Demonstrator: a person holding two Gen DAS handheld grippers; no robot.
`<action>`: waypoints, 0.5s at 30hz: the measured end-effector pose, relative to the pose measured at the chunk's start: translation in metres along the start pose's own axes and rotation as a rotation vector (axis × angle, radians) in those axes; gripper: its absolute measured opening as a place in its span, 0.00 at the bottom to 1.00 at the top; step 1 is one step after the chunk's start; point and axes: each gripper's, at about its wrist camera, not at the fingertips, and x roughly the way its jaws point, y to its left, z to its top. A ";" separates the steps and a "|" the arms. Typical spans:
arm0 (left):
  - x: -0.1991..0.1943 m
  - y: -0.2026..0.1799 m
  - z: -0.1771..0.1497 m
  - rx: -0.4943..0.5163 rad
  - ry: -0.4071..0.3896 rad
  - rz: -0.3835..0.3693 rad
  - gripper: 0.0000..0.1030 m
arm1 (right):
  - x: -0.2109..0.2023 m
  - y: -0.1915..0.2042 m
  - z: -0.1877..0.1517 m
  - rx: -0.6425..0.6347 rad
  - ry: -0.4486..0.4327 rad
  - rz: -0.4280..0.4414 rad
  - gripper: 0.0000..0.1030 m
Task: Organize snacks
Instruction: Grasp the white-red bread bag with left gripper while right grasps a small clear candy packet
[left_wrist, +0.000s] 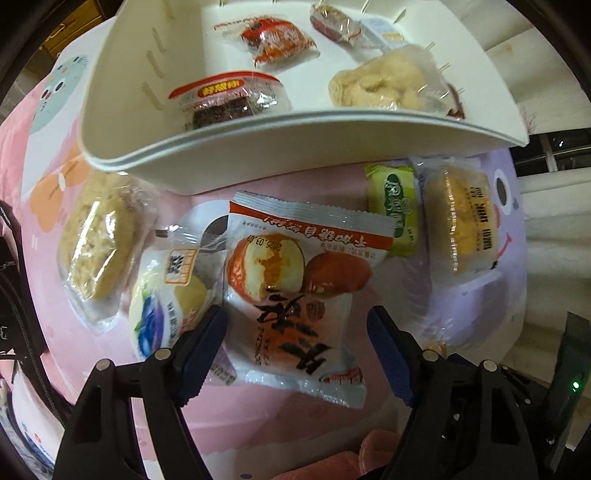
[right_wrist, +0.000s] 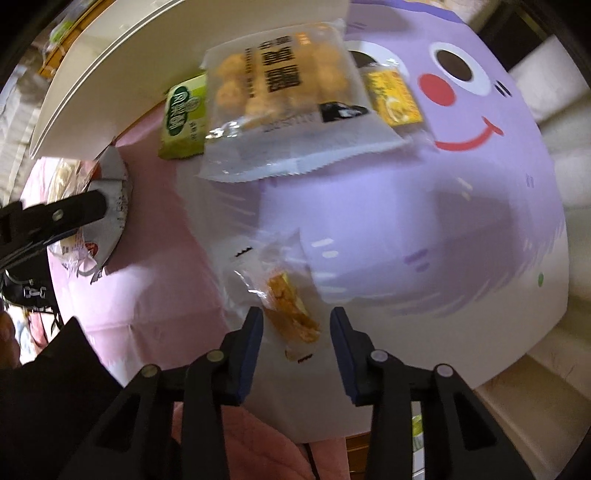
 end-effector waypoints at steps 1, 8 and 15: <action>0.002 0.000 0.001 0.001 0.003 0.010 0.73 | 0.001 0.002 0.001 -0.006 0.003 0.000 0.31; 0.013 -0.002 0.008 0.015 0.016 0.023 0.69 | 0.012 0.011 0.011 -0.025 0.020 0.002 0.24; 0.024 -0.014 0.013 0.022 0.022 0.022 0.66 | 0.020 0.022 0.007 -0.047 0.015 -0.008 0.21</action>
